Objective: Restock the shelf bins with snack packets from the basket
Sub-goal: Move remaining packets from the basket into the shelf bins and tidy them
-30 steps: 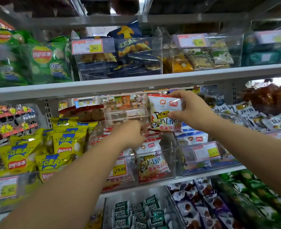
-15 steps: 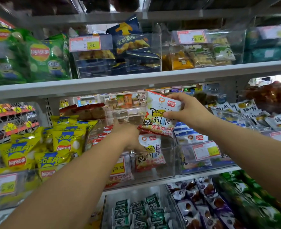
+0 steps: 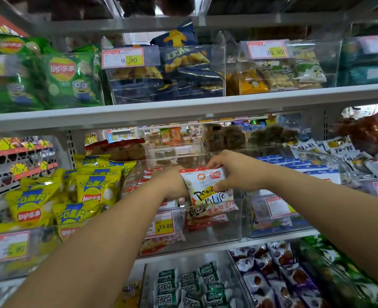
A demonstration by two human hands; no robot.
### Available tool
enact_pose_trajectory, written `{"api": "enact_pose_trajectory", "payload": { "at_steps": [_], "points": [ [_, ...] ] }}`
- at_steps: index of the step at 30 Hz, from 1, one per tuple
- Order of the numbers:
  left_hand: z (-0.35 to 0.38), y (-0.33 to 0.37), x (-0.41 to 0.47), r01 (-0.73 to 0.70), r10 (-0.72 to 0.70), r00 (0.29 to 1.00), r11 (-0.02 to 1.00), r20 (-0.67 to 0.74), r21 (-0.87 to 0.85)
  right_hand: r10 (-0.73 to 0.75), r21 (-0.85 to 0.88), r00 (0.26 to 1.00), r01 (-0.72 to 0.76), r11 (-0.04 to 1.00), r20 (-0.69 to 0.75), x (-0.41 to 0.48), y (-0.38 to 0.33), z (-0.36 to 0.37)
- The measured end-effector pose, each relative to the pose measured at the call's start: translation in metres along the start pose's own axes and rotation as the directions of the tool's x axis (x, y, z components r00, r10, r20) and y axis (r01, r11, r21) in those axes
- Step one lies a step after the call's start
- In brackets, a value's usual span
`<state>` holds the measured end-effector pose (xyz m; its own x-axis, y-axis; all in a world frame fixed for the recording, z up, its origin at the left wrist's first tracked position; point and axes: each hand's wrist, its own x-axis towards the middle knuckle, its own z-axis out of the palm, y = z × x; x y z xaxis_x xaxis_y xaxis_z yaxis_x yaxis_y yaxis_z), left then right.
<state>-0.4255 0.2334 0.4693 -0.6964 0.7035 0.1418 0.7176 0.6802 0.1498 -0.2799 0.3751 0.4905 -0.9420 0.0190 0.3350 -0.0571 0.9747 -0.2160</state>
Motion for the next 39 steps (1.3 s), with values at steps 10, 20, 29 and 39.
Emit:
{"api": "enact_pose_trajectory", "payload": {
  "at_steps": [10,20,29,39],
  "points": [
    [-0.032,-0.002,-0.024,-0.075,0.076,0.997,0.981,-0.003,-0.181,-0.015,-0.45,0.999,-0.009,0.893,-0.049,-0.008,-0.018,0.016],
    [0.009,0.0,-0.053,-0.235,0.194,0.956,0.955,-0.219,-0.183,-0.104,-0.473,0.995,0.089,0.877,-0.005,-0.036,-0.02,0.06],
    [-0.001,0.004,-0.058,-0.169,0.173,0.982,0.984,-0.078,0.061,-0.083,-0.451,0.994,0.107,0.886,0.073,-0.027,-0.021,0.064],
    [-0.003,0.001,-0.041,-0.112,0.111,0.992,0.994,0.065,0.016,-0.081,-0.384,0.996,0.063,0.921,-0.03,-0.036,-0.023,0.066]
  ]
}}
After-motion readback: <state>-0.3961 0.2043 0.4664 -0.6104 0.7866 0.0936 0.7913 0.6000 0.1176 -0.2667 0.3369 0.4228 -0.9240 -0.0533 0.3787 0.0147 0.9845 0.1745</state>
